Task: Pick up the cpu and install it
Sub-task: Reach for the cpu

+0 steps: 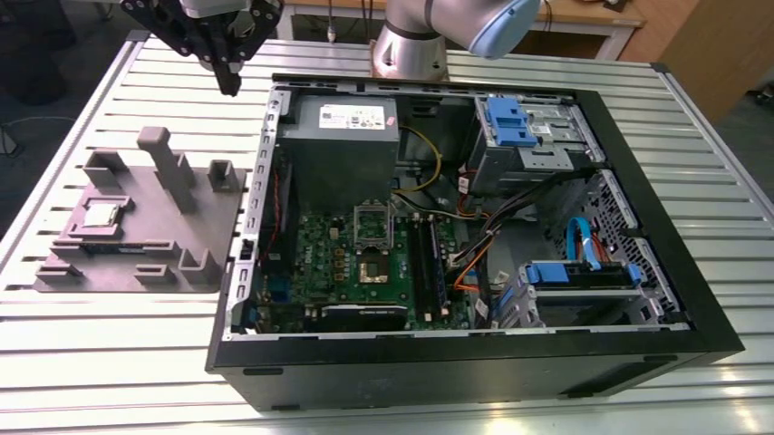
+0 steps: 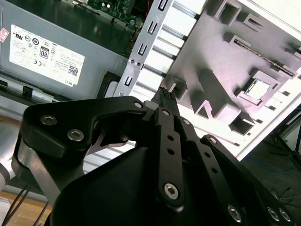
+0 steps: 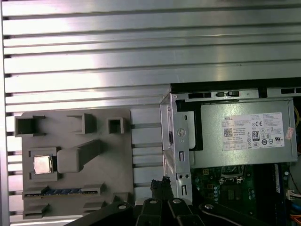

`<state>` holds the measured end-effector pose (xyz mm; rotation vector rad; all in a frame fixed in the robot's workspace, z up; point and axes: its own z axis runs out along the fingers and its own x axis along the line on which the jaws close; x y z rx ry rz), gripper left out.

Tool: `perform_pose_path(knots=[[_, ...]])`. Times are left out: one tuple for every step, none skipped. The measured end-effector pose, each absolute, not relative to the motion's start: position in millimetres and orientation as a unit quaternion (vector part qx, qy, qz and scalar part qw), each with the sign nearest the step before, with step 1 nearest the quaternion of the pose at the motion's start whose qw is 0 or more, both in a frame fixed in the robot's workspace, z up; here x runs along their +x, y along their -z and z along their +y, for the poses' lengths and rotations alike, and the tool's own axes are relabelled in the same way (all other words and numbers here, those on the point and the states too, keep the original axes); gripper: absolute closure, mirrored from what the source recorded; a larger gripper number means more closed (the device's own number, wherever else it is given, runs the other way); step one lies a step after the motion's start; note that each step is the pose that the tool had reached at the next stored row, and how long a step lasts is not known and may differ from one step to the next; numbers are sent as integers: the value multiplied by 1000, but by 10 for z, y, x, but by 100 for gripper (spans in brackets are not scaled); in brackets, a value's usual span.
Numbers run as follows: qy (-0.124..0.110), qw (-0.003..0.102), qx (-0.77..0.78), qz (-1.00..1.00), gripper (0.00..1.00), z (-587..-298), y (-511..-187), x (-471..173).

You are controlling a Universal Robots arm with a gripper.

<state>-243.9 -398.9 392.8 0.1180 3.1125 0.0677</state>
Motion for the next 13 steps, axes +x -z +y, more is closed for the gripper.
perform_pose_path(knots=[[-22, 13, 38, 999, 90, -3989, -3928, -2442], [-22, 13, 38, 999, 90, -3989, -3928, -2444], [-22, 13, 38, 999, 90, -3989, -3928, -2446], [-22, 13, 38, 999, 90, -3989, -3928, -2448], [-22, 13, 38, 999, 90, -3989, -3928, -2449], [-22, 13, 38, 999, 90, -3989, -3928, -2452], [-22, 13, 38, 999, 90, -3989, -3928, -2454], [-22, 13, 38, 999, 90, -3989, -3928, -2456], [-22, 13, 38, 999, 90, -3989, -3928, -2458], [-22, 13, 38, 999, 90, -3989, -3928, -2460], [-22, 13, 38, 999, 90, -3989, -3928, -2462], [-22, 13, 38, 999, 90, -3989, -3928, -2463], [-22, 13, 38, 999, 90, -3989, -3928, -2464]])
